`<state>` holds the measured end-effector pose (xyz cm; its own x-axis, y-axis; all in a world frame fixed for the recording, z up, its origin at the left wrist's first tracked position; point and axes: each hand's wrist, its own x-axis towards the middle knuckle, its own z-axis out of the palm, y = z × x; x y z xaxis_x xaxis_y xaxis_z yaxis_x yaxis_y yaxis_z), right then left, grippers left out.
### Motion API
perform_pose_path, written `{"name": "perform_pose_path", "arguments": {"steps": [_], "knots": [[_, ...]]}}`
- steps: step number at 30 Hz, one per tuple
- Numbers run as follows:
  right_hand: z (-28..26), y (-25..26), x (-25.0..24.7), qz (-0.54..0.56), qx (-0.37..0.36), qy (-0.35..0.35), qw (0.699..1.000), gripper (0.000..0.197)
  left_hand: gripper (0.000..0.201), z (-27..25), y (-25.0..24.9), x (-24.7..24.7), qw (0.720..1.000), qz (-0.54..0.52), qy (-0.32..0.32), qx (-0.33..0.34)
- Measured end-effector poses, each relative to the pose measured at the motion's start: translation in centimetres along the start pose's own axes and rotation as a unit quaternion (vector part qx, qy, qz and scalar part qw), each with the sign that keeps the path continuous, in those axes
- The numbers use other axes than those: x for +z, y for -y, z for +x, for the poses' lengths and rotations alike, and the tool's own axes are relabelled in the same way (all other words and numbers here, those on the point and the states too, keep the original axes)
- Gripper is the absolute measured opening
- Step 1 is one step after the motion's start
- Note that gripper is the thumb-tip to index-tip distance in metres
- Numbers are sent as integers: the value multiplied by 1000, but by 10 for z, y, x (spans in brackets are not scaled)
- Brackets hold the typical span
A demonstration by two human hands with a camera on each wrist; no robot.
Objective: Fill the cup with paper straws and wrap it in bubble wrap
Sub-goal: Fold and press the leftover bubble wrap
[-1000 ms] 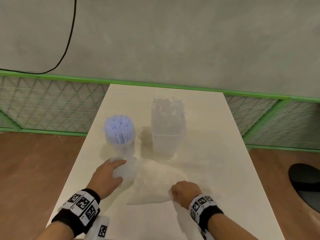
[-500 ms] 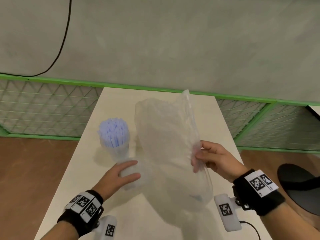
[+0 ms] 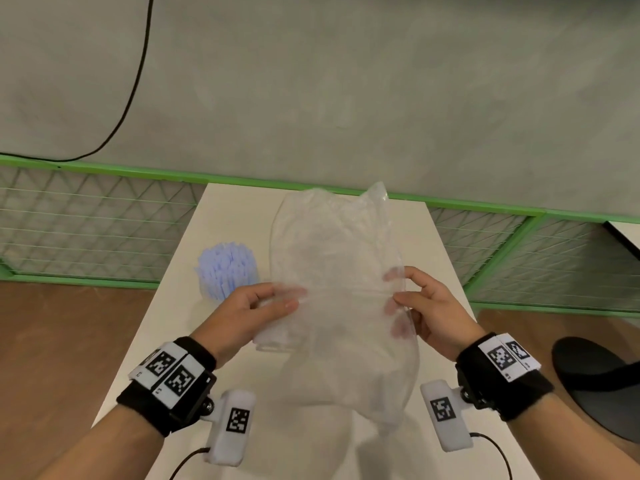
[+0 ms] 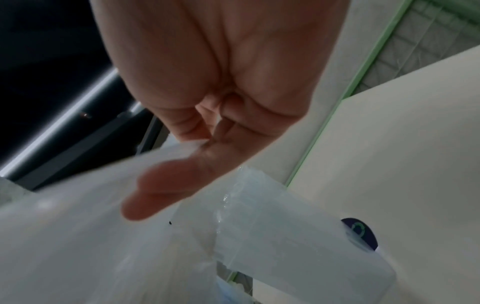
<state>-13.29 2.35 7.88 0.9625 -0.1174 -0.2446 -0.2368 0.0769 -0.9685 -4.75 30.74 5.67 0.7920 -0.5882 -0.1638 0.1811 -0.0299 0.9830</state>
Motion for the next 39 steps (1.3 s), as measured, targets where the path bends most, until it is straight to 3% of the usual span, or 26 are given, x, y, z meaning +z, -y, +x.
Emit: {"name": "perform_pose_path", "arguments": {"steps": [2, 6, 9, 10, 12, 14, 16, 20, 23, 27, 28, 30, 34, 36, 39], "knots": [[1, 0, 1, 44, 2, -13, 999, 27, 31, -3, -5, 3, 1000, 8, 13, 12], [4, 4, 0, 123, 35, -30, 991, 27, 27, -2, -10, 4, 998, 28, -31, 55], [3, 10, -2, 205, 43, 28, 978, 28, 20, 1, -13, 0, 996, 41, -41, 64], [3, 12, -3, 191, 42, 55, 979, 32, 27, 1, -16, 1, 997, 41, -40, 58], [2, 16, -6, 135, 21, 81, 987, 19, 35, 2, -22, 3, 998, 8, -48, 34], [2, 17, -9, 104, -13, 84, 991, 37, 21, 3, -28, 5, 997, -54, -53, 5], [0, 19, -9, 89, -46, 57, 993, 29, 17, 2, -30, 3, 993, -100, -53, -12], [-3, 16, -8, 81, -81, -4, 993, 42, 34, -2, -17, -2, 993, -73, -81, -40], [-7, 21, -6, 128, -84, -8, 988, 28, 56, -9, 0, -9, 997, 25, -42, -56], [-12, 22, -2, 167, -64, 18, 984, 34, 88, -16, 15, -14, 994, 40, 25, -96], [-12, 22, 0, 166, -68, 23, 984, 38, 86, -16, 16, -12, 994, 36, 45, -97], [-13, 21, 4, 132, -81, 30, 987, 53, 62, -16, 8, -2, 993, 25, 66, -91], [-13, 22, 6, 34, -80, 41, 995, 81, 27, -8, -7, 10, 996, 41, 69, -46], [-13, 23, 0, -23, -82, 46, 995, 94, 26, -7, -9, 5, 999, 25, 41, -19], [-15, 29, -11, -55, -87, 46, 994, 104, 47, -7, -11, -5, 1000, 11, 23, 12]]}}
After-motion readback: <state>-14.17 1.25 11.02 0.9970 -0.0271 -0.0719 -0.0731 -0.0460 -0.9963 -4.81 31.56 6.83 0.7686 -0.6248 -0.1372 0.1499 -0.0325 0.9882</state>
